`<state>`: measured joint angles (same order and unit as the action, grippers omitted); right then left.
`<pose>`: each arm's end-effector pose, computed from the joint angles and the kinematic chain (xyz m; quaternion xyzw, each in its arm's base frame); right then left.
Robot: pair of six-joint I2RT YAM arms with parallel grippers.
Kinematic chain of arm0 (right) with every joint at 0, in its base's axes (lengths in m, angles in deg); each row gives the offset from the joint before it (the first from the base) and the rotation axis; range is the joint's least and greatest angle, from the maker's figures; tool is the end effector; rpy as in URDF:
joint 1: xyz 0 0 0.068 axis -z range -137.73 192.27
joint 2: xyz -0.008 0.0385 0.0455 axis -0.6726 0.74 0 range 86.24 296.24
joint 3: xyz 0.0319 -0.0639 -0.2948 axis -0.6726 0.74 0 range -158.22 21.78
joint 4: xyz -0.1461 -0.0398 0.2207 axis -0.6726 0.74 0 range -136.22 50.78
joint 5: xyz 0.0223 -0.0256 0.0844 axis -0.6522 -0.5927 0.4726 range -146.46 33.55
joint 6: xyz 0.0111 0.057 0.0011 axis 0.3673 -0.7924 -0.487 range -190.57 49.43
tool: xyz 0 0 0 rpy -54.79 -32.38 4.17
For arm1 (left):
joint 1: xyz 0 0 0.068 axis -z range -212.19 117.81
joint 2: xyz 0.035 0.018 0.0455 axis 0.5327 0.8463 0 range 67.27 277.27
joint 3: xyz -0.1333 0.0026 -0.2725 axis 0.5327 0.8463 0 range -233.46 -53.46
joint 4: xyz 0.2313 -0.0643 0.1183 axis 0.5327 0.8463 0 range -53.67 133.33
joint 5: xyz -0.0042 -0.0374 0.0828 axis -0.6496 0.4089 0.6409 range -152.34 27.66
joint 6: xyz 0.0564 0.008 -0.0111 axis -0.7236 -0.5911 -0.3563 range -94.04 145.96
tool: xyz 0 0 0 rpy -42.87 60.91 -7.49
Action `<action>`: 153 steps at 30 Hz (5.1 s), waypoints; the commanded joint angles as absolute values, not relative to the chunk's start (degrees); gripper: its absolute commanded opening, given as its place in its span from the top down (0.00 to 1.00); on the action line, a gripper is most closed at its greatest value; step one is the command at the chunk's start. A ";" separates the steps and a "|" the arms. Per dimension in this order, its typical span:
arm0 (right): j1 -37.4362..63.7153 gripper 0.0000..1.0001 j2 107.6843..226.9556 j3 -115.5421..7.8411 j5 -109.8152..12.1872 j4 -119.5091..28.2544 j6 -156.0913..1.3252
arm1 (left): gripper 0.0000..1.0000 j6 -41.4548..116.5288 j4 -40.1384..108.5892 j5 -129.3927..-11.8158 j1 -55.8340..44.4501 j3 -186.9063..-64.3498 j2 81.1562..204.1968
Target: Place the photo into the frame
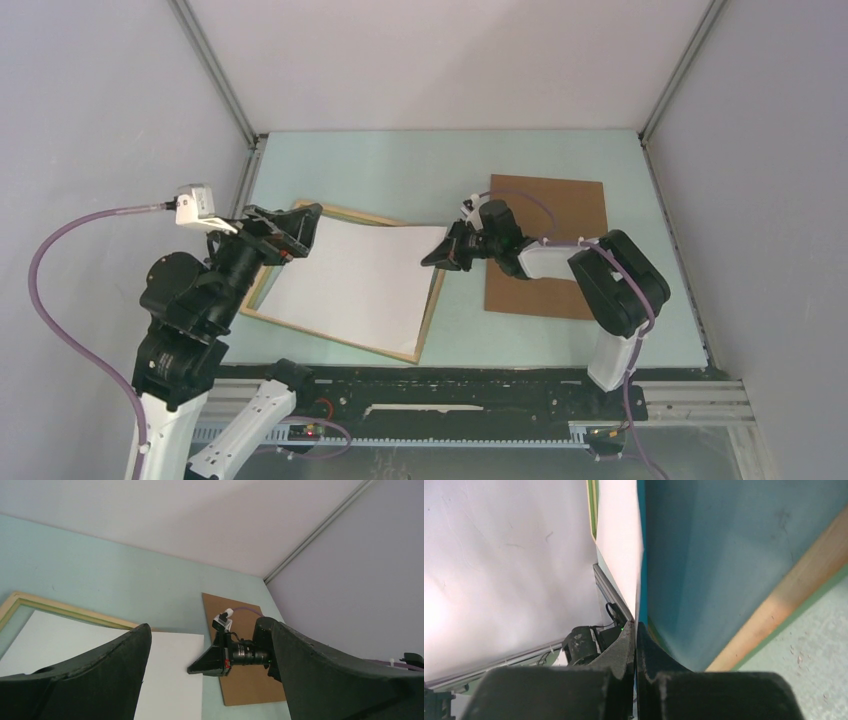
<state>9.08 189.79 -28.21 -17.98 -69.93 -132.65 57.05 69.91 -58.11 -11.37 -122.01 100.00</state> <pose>0.3033 0.2294 0.1809 0.0439 0.8324 0.5417 0.1082 0.0533 -0.0170 0.4737 -0.0885 0.6875 -0.2923 0.6588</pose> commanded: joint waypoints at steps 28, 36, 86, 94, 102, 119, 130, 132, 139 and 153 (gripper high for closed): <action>3.54 0.54 194.08 -42.67 -36.69 -51.34 -119.74 | 0.04 58.08 67.71 -61.14 -11.22 -119.09 98.81; 2.36 0.28 187.04 -47.41 -48.29 -26.74 -109.21 | 0.04 58.32 66.51 -61.90 -11.27 -117.42 98.74; 67.58 0.09 180.96 -33.39 -50.74 -22.27 -94.87 | 0.00 87.68 45.63 -68.08 17.92 -132.66 184.22; 67.80 0.11 180.80 -27.45 -36.32 -26.87 -96.76 | 0.01 96.15 33.88 -83.04 16.13 -128.55 183.83; 67.51 0.13 174.25 -18.89 -26.03 -32.50 -99.55 | 0.03 96.54 25.85 -84.90 14.04 -122.68 169.78; 49.24 0.14 169.58 -9.29 -23.71 -42.32 -106.14 | 0.26 92.04 23.68 -79.43 12.64 -109.34 155.81; 45.16 0.14 162.03 -12.01 -32.01 -35.84 -98.26 | 0.51 78.30 39.11 -69.50 11.34 -107.20 149.43; 42.76 0.13 159.23 -13.79 -37.09 -32.55 -96.29 | 0.64 78.18 38.42 -71.13 10.54 -106.25 149.43; 40.25 0.10 153.19 -18.89 -47.08 -22.43 -92.09 | 0.93 80.00 34.06 -75.50 8.26 -103.88 147.70; -9.42 0.01 138.06 -24.76 -72.34 -23.97 -76.51 | 0.97 83.79 35.90 -80.59 1.81 -102.59 139.37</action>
